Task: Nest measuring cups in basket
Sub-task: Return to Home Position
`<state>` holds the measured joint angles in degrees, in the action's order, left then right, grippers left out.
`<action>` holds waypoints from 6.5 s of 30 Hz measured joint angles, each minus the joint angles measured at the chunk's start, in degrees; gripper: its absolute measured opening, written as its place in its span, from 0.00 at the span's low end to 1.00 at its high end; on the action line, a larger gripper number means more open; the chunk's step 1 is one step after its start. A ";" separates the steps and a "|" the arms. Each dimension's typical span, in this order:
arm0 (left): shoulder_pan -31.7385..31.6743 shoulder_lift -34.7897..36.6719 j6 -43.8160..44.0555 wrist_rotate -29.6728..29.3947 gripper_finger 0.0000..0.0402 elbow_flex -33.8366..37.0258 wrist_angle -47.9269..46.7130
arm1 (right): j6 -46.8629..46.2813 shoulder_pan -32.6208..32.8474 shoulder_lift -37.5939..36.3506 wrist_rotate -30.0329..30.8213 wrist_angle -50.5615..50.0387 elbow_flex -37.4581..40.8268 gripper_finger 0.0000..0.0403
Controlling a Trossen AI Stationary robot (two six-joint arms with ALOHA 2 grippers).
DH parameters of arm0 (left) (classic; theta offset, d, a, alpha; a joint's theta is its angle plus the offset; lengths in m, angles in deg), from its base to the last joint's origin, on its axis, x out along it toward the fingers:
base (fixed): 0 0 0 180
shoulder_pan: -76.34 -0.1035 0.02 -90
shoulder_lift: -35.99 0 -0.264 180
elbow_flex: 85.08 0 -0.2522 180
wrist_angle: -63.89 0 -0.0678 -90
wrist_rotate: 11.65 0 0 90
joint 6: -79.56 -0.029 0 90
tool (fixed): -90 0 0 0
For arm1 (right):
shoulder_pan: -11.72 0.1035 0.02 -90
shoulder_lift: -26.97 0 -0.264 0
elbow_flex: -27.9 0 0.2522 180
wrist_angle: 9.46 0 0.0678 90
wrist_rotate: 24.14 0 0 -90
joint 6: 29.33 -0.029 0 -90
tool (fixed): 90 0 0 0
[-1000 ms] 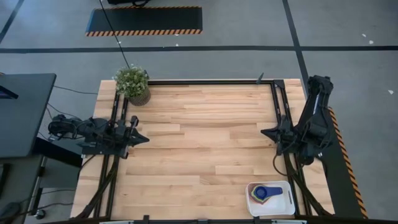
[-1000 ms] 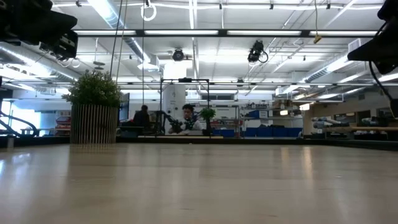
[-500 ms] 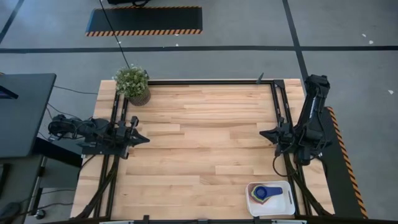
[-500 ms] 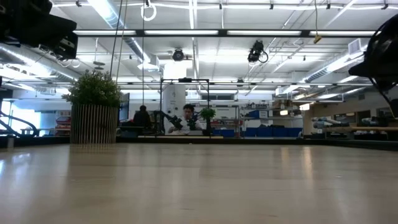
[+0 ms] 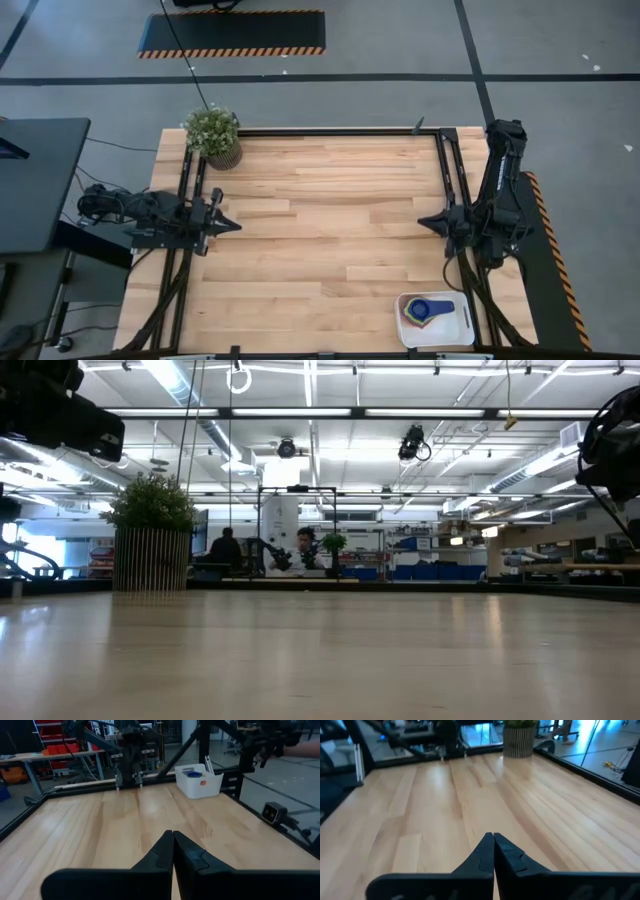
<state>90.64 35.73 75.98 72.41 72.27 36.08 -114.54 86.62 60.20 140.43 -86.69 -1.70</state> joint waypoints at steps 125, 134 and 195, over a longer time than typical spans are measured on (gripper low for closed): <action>0.02 -0.11 1.34 -4.56 0.03 -0.04 0.07 | 76.26 -41.53 -24.91 -11.30 31.42 -12.87 0.04; 0.02 -0.11 1.29 -4.56 0.03 -0.04 0.07 | 82.70 -42.46 -25.17 -22.17 46.82 -2.43 0.04; 0.04 -0.11 -0.08 -9.37 0.03 -0.04 0.42 | 95.45 -50.40 -25.16 -31.22 69.25 15.49 0.04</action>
<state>90.69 35.62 75.90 63.04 72.23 36.50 -19.09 36.21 35.04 109.22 -17.44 13.79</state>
